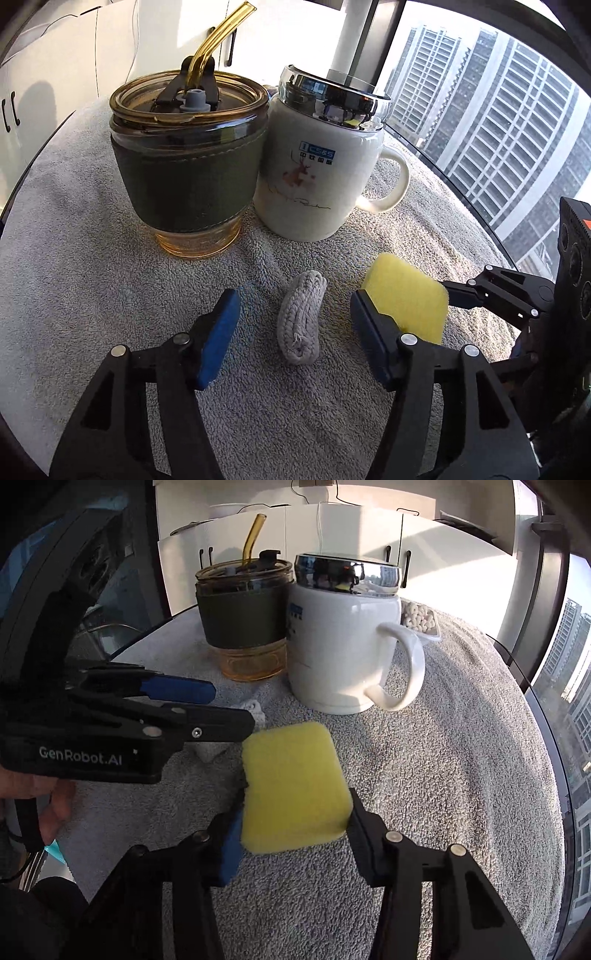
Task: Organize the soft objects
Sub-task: 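Grasp the grey knitted pad with the left tool while the right tool grasps the yellow sponge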
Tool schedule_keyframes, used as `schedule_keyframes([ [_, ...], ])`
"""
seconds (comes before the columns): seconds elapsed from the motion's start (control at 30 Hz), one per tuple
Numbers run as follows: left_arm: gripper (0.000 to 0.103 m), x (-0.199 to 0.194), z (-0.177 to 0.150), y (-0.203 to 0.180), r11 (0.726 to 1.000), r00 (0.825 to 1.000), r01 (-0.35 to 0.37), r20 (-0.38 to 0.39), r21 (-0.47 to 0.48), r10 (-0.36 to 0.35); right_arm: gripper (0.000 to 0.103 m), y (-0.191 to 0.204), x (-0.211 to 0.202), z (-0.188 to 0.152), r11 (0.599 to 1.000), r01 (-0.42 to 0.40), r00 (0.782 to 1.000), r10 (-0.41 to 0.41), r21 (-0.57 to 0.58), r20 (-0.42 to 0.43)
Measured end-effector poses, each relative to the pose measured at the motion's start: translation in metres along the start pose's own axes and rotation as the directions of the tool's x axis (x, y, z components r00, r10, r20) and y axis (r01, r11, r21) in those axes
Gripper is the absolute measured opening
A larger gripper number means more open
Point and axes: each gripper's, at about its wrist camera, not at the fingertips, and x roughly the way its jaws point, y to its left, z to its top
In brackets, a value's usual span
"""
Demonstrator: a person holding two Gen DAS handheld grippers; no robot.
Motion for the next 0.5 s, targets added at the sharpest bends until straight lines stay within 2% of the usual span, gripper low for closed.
schedule_keyframes([
  [0.2, 0.061, 0.018, -0.008, -0.004, 0.998, 0.999, -0.013, -0.031, 0.056, 0.015, 0.052, -0.019, -0.010, -0.006, 0.998, 0.032, 0.999, -0.032, 0.047, 0.002],
  [0.27, 0.045, 0.017, -0.008, -0.006, 0.997, 0.999, -0.036, -0.022, 0.070, 0.037, 0.052, -0.021, -0.010, -0.008, 0.998, 0.036, 0.999, -0.036, 0.054, -0.002],
  [0.3, 0.029, 0.015, -0.007, -0.006, 0.997, 0.999, -0.029, -0.022, 0.073, 0.030, 0.052, -0.022, -0.009, -0.009, 0.998, 0.035, 0.999, -0.035, 0.057, -0.006],
  [0.33, 0.020, 0.014, -0.006, -0.004, 0.997, 0.999, -0.023, -0.022, 0.070, 0.024, 0.052, -0.021, -0.009, -0.010, 0.998, 0.033, 0.999, -0.033, 0.058, -0.009],
  [0.5, 0.019, 0.004, -0.013, -0.004, 0.997, 1.000, -0.025, 0.010, 0.078, 0.025, 0.052, -0.023, -0.005, -0.011, 0.997, 0.029, 1.000, -0.029, 0.066, -0.010],
])
